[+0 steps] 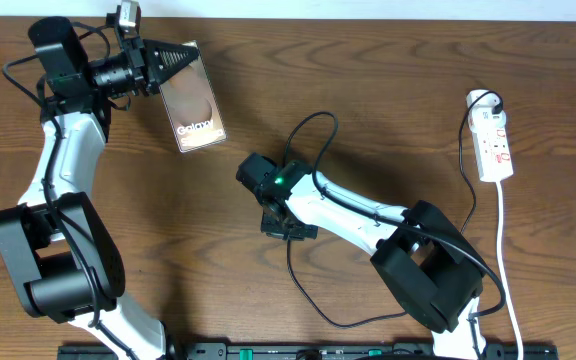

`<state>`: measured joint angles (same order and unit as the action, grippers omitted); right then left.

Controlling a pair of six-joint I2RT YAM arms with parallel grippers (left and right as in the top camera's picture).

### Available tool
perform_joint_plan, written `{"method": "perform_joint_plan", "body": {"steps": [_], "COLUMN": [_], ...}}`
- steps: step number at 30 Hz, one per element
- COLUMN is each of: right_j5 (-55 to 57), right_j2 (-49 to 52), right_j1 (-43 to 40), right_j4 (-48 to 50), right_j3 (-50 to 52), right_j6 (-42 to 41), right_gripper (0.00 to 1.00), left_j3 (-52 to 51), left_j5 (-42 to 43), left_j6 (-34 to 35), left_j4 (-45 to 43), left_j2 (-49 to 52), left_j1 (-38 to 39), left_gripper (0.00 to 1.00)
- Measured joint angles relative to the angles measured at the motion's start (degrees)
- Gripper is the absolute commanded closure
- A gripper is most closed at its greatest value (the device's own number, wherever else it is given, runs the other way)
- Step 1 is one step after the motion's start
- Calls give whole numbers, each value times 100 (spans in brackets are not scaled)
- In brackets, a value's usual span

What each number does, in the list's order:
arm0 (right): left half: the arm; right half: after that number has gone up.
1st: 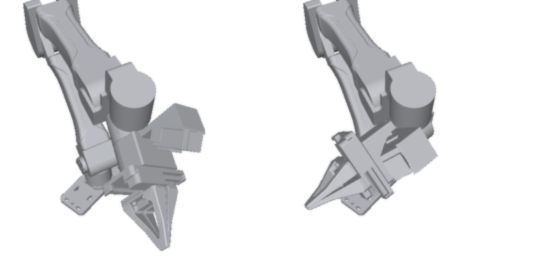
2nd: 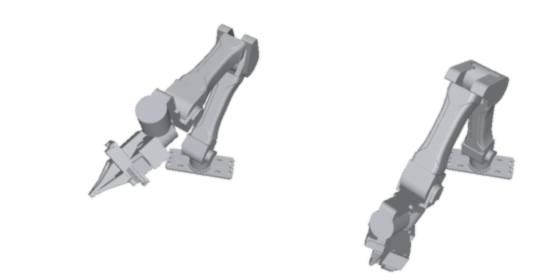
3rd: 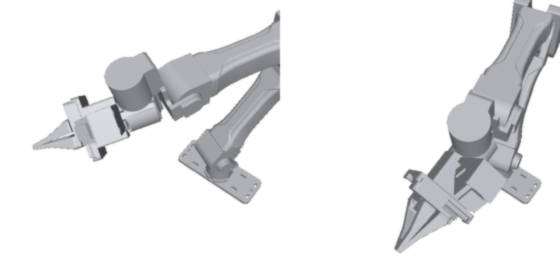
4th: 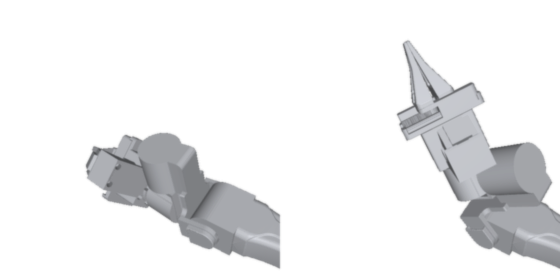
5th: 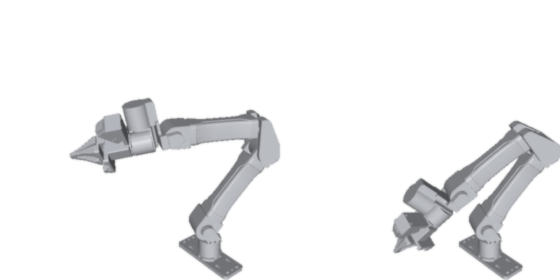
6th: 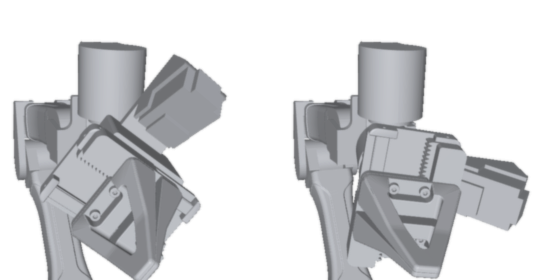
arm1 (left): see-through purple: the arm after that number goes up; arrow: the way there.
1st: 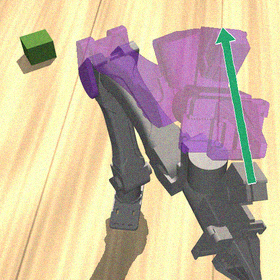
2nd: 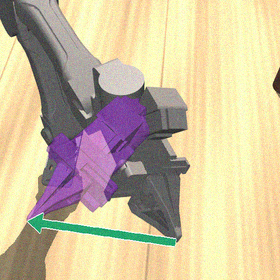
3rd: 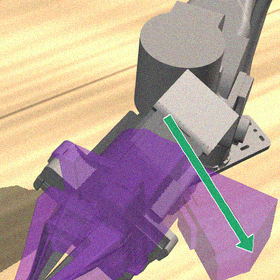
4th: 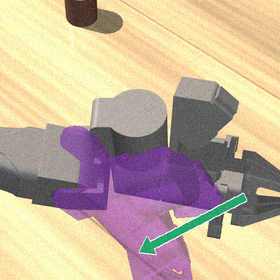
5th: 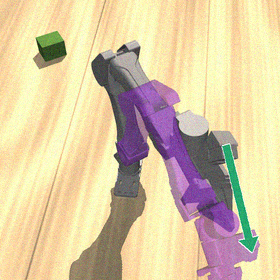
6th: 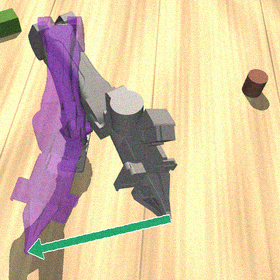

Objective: Plug charger to phone and switch on socket
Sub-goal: 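Grasp the cable connector with the right gripper and lift it, then move the connector toward the phone's bottom port held by left gripper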

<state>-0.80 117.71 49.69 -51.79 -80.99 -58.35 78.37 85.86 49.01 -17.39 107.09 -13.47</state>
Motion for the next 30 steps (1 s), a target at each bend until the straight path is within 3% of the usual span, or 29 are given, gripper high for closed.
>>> {"method": "perform_joint_plan", "body": {"steps": [9, 14, 18, 25, 30], "right_j5": [20, -636, -2306, -7202, -8279], "right_j2": [0, 0, 0, 0, 0], "right_j1": [-35, -621, -1639, -3093, -3335], "right_j4": [-24, -61, 166, 1615, 1853], "right_j3": [0, 0, -63, -122, -127], "right_j6": [-26, 599, 1937, 4629, 5353], "right_gripper": [99, 99, 99, 99, 99], "left_j3": [0, 0, 0, 0, 0], "left_j5": [0, -2, -2, 9, 24], "left_j6": [2, 2, 0, 0, 2], "left_j4": [2, 0, 2, 2, 2], "left_j2": [0, 0, 0, 0, 0], "left_j1": [0, 0, 0, 0, 0], "left_gripper": [93, 93, 93, 93, 93]}}
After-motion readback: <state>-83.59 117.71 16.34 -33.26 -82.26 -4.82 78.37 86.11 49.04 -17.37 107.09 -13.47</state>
